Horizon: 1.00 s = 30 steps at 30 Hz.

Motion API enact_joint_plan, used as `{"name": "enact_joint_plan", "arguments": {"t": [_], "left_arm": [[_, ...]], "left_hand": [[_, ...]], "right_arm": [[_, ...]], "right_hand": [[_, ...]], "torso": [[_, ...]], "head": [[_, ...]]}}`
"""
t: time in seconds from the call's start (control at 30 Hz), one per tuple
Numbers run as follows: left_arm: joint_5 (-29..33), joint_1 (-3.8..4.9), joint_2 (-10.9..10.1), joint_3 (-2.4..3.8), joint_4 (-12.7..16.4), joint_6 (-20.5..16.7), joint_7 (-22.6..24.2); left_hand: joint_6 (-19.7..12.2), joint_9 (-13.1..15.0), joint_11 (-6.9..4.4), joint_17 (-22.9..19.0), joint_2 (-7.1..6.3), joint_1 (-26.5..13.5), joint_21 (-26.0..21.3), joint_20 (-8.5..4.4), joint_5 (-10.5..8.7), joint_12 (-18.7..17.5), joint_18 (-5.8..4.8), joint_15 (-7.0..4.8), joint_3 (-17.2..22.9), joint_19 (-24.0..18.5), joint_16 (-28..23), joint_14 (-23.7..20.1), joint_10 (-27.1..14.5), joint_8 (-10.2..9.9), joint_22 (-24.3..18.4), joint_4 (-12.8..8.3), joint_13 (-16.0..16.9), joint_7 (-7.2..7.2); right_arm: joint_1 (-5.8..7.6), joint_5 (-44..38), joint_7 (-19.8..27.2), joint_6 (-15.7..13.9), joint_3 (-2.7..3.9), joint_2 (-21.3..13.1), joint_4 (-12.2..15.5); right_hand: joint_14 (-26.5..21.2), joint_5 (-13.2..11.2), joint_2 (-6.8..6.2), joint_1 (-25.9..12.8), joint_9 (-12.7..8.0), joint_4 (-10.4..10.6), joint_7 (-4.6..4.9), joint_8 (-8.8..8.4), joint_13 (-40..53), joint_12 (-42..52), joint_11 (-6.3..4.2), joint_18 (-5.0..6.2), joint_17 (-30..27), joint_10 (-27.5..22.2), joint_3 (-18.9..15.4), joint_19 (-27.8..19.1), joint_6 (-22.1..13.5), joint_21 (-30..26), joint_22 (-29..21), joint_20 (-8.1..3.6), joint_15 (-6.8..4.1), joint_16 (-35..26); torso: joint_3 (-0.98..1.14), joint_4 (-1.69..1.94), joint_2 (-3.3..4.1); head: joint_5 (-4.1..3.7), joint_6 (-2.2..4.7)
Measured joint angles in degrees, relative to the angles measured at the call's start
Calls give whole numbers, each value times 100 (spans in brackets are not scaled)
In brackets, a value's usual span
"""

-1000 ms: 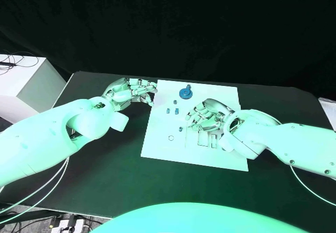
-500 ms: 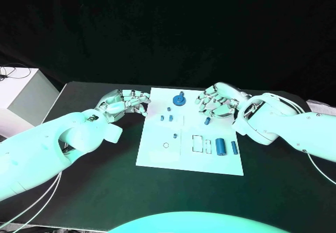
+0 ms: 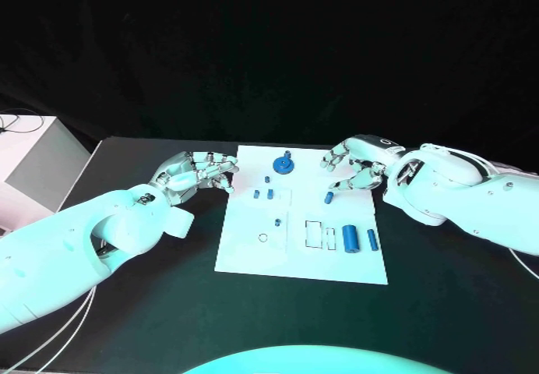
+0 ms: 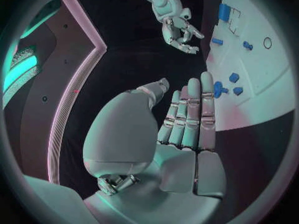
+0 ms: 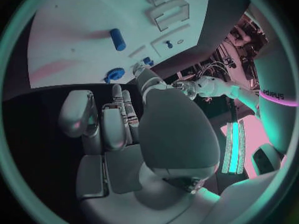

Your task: Assemble the parts on the task board

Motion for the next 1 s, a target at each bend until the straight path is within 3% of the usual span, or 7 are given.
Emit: {"name": "enact_joint_plan", "arguments": {"t": [0.13, 0.4, 0.63, 0.87, 1.0], "left_arm": [[0, -3, 2, 0, -2, 8, 19], [0, -6, 2, 0, -2, 18, 38], [0, -6, -5, 0, -1, 20, 42], [0, -7, -7, 0, 1, 20, 43], [1, -7, -11, 0, 2, 20, 43]], "left_hand": [[0, 0, 0, 0, 0, 0, 0, 0, 0, 2, 0, 0, 0, 0, 0, 0, 0, 0, 0, 0, 0, 0], [0, 0, 0, -1, 0, 0, 0, 0, 0, 2, 0, 0, 0, 0, 0, 0, 0, 0, -6, 0, 0, 0], [0, 0, 0, 4, 0, 0, 0, 0, 0, 2, 0, 0, 0, 0, 0, 0, 0, 0, -6, 0, 0, 0], [0, 0, 0, 4, 0, 0, 0, 0, 0, 2, 0, 0, 0, 0, 0, 0, 0, 0, -6, 0, -5, 0], [0, 0, 0, 4, 0, 0, 0, 0, 0, 2, 0, 0, 0, 0, 0, 0, 0, 0, -6, 0, -5, 0]], "right_arm": [[-2, -284, -66, 201, -1, 51, -61], [-46, -699, -221, 502, -17, 177, -190], [-61, -844, -311, 691, -32, 214, -190], [-86, -919, -373, 861, -41, 239, -183], [-125, -941, -393, 913, -42, 268, -200]], "right_hand": [[0, 43, 17, 77, -7, 66, -6, 0, -1, 92, -63, 0, 12, 64, -45, 0, 49, 64, 0, 0, 0, 0], [0, 92, 29, 183, -7, 176, 28, 0, -27, 189, -83, 0, 13, 187, 65, 0, 190, 99, -1, 0, 0, 0], [0, 133, -15, 227, -13, 257, 47, 44, -60, 219, -104, 0, 30, 250, 146, 0, 284, 131, -1, -1, 0, 0], [0, 218, -77, 288, -36, 400, 157, 44, -118, 218, -103, 0, 37, 352, 289, 0, 397, 155, -2, -1, 0, 0], [0, 239, -123, 334, -51, 499, 148, 68, -158, 218, -106, 1, 54, 476, 428, 0, 505, 194, 3, -1, -1, 23]], "torso": [[-7, 3, 0], [-14, 13, 0], [-18, 9, -1], [-16, 8, -4], [-14, 7, -4]], "head": [[-1, 1], [-13, -6], [-14, -22], [2, -30], [2, -31]]}}
